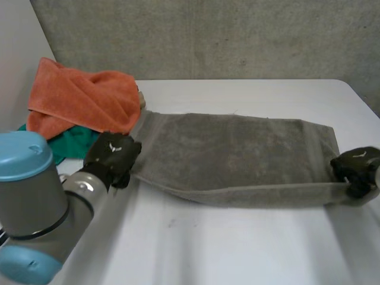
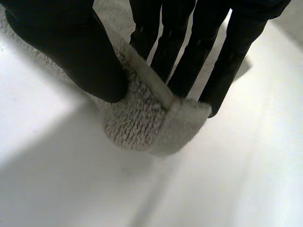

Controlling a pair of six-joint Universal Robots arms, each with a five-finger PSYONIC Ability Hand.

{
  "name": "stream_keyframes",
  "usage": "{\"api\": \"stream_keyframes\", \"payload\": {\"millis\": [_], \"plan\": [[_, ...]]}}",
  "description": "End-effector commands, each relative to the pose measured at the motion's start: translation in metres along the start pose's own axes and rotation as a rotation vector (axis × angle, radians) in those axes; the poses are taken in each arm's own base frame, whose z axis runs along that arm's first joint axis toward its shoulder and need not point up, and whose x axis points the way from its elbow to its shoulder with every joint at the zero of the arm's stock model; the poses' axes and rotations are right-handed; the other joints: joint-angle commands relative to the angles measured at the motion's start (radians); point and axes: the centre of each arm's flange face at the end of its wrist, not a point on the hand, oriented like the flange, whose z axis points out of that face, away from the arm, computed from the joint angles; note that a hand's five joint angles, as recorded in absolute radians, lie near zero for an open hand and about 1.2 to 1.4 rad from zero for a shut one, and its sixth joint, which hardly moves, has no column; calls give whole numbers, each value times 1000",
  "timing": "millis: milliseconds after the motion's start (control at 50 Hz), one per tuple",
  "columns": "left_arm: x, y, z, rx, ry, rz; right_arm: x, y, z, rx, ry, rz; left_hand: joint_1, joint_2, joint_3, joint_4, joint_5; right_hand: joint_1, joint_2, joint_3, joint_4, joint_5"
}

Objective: Fold the laundry.

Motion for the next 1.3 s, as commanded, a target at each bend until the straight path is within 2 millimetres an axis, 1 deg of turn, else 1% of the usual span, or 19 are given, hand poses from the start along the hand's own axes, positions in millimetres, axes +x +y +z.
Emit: {"api": "stream_keyframes", "payload": {"millis": [20,40,100,160,220,280,500,660,820,840,860,880,1020,1060,1100,1120,1180,1240,1300], "plan": [[8,12,-59,-240,150,149,-1,22,-51,-108,-12,-271,223,198,202,194,248,264,219,212,202,233],[10,18,-70,-298,194,190,-2,33,-60,-165,-42,-315,223,198,202,194,248,264,219,212,202,233],[16,25,-83,-364,261,243,-2,47,-68,-222,-83,-358,223,198,202,194,248,264,219,212,202,233],[16,26,-82,-355,269,284,5,56,-66,-243,-68,-330,223,198,202,194,248,264,219,212,202,233],[11,20,-62,-275,208,300,14,54,-57,-186,-4,-270,223,198,202,194,248,264,219,212,202,233],[9,16,-25,-170,132,314,23,45,-36,-85,69,-191,223,198,202,194,248,264,219,212,202,233],[1,2,79,55,-35,322,26,0,29,152,215,-117,223,198,202,194,248,264,219,212,202,233],[1,0,131,122,-79,324,33,-11,68,198,317,-118,223,198,202,194,248,264,219,212,202,233],[4,5,165,157,-99,323,28,-16,101,230,345,-130,206,181,185,177,231,264,219,212,202,233],[5,6,168,160,-101,323,26,-17,107,230,352,-128,-76,-101,-97,-105,-51,-485,-530,-537,-546,-516],[5,5,171,165,-107,323,25,-16,110,225,358,-126,-716,-741,-737,-744,-690,-922,-968,-974,-984,-954],[7,5,173,170,-105,322,23,-17,112,222,361,-124,-999,-1024,-1020,-1028,-973,-958,-1003,-1009,-1019,-989],[9,-16,174,255,-136,302,38,-33,101,260,451,-8,-999,-1024,-1020,-1028,-973,-958,-1003,-1009,-1019,-989],[3,-40,162,299,-154,293,43,-41,89,289,463,22,-999,-1024,-1020,-1028,-973,-958,-1003,-1009,-1019,-989],[-1,-53,151,319,-163,285,47,-48,76,310,474,31,-999,-1024,-1020,-1028,-973,-958,-1003,-1009,-1019,-989],[-5,-60,141,327,-164,272,48,-51,61,313,464,29,-999,-1024,-1020,-1028,-973,-958,-1003,-1009,-1019,-989],[-13,-71,119,337,-160,242,39,-51,36,300,384,18,-999,-1024,-1020,-1028,-973,-958,-1003,-1009,-1019,-989],[-16,-76,103,341,-157,218,30,-47,20,277,310,9,-999,-1024,-1020,-1028,-973,-958,-1003,-1009,-1019,-989],[-16,-73,88,327,-135,183,21,-25,7,178,213,31,-999,-1024,-1020,-1028,-973,-958,-1003,-1009,-1019,-989]]}}
